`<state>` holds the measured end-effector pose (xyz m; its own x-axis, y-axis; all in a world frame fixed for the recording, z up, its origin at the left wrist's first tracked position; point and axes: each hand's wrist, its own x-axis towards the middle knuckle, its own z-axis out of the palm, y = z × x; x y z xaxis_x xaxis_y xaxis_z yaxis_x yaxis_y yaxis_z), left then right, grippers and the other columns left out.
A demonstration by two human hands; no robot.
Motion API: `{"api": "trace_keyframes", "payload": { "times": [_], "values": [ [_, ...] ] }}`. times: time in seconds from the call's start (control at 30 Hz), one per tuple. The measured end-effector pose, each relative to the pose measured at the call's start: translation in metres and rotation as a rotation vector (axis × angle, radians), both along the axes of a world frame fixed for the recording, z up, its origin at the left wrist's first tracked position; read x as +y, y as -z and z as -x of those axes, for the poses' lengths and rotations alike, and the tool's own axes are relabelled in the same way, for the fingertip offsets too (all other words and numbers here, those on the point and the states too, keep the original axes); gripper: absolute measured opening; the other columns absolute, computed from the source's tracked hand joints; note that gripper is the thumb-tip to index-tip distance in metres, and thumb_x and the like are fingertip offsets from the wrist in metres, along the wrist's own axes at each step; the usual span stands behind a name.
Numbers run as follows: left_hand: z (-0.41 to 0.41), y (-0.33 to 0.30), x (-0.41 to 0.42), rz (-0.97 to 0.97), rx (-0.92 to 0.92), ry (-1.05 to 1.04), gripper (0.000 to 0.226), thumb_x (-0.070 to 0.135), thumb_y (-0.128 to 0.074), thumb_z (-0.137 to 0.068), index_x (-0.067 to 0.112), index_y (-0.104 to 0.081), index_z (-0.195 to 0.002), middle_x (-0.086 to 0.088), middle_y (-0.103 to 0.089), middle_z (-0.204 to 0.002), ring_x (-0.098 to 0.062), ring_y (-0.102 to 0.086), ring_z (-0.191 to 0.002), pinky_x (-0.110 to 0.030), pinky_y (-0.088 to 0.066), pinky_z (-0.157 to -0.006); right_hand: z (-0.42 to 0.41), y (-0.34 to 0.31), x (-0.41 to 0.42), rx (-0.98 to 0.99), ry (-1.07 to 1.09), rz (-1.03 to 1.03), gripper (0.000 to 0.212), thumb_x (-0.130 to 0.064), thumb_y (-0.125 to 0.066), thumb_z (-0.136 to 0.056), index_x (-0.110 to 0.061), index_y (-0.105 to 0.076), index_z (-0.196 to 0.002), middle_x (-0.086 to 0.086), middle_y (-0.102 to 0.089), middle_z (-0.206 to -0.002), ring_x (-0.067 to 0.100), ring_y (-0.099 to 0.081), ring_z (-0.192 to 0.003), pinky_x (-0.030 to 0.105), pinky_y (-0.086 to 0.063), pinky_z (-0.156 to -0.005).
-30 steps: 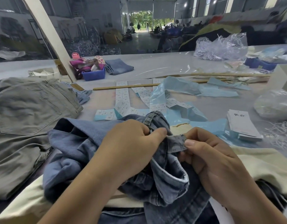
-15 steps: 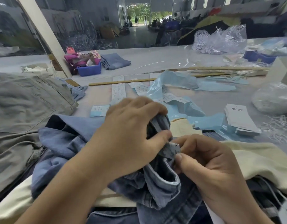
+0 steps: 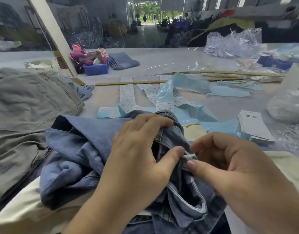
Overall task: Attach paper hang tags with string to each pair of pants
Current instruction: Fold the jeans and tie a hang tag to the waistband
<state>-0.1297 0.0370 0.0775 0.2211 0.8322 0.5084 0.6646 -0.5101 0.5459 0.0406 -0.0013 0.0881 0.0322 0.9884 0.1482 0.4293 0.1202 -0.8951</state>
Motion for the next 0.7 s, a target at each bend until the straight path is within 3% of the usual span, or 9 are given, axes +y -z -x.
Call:
{"api": "trace_keyframes", "payload": {
  "times": [0.13, 0.27, 0.43, 0.6, 0.7],
  "values": [
    [-0.008, -0.003, -0.003, -0.101, -0.002, -0.097, 0.036, 0.051, -0.062, -0.081, 0.03, -0.064, -0.11, 0.017, -0.062, -0.106, -0.013, -0.06, -0.098, -0.043, -0.052, -0.081, 0.004, 0.002, -0.008, 0.006, 0.053, -0.028, 0.044, -0.023, -0.083, -0.067, -0.048, -0.061, -0.095, -0.005, -0.066, -0.059, 0.009, -0.053, -0.047, 0.02, -0.043, -0.053],
    [-0.016, -0.012, -0.001, -0.13, 0.109, -0.178, 0.031, 0.053, -0.059, -0.083, 0.027, -0.063, -0.099, 0.009, -0.062, -0.089, -0.02, -0.059, -0.076, -0.038, -0.047, -0.065, 0.007, 0.005, -0.016, 0.028, 0.117, -0.04, 0.042, -0.017, -0.085, -0.066, -0.046, -0.065, -0.091, -0.005, -0.06, -0.054, 0.003, -0.046, -0.044, 0.013, -0.037, -0.048],
    [-0.024, -0.015, -0.006, -0.105, 0.205, -0.203, 0.034, 0.056, -0.057, -0.08, 0.028, -0.059, -0.1, 0.007, -0.058, -0.091, -0.022, -0.054, -0.086, -0.04, -0.044, -0.072, 0.003, 0.008, -0.019, -0.031, 0.175, 0.047, 0.019, -0.02, -0.085, -0.069, -0.029, -0.07, -0.078, -0.005, -0.064, -0.056, 0.002, -0.051, -0.044, 0.013, -0.039, -0.05],
    [-0.03, -0.012, -0.013, -0.095, 0.246, -0.226, 0.039, 0.056, -0.051, -0.08, 0.025, -0.058, -0.102, 0.004, -0.057, -0.094, -0.025, -0.053, -0.089, -0.045, -0.046, -0.074, -0.004, 0.003, -0.017, -0.106, 0.169, 0.175, 0.015, -0.027, -0.08, -0.074, -0.021, -0.067, -0.071, -0.003, -0.067, -0.055, 0.003, -0.05, -0.036, 0.024, -0.04, -0.051],
    [-0.032, -0.011, -0.015, -0.097, 0.266, -0.241, 0.039, 0.055, -0.05, -0.08, 0.024, -0.059, -0.103, 0.002, -0.057, -0.094, -0.027, -0.054, -0.089, -0.045, -0.046, -0.074, -0.005, -0.003, -0.017, -0.083, 0.102, 0.237, 0.02, -0.029, -0.076, -0.078, -0.019, -0.067, -0.063, 0.0, -0.066, -0.051, 0.002, -0.05, -0.033, 0.015, -0.039, -0.044]
  ]
}}
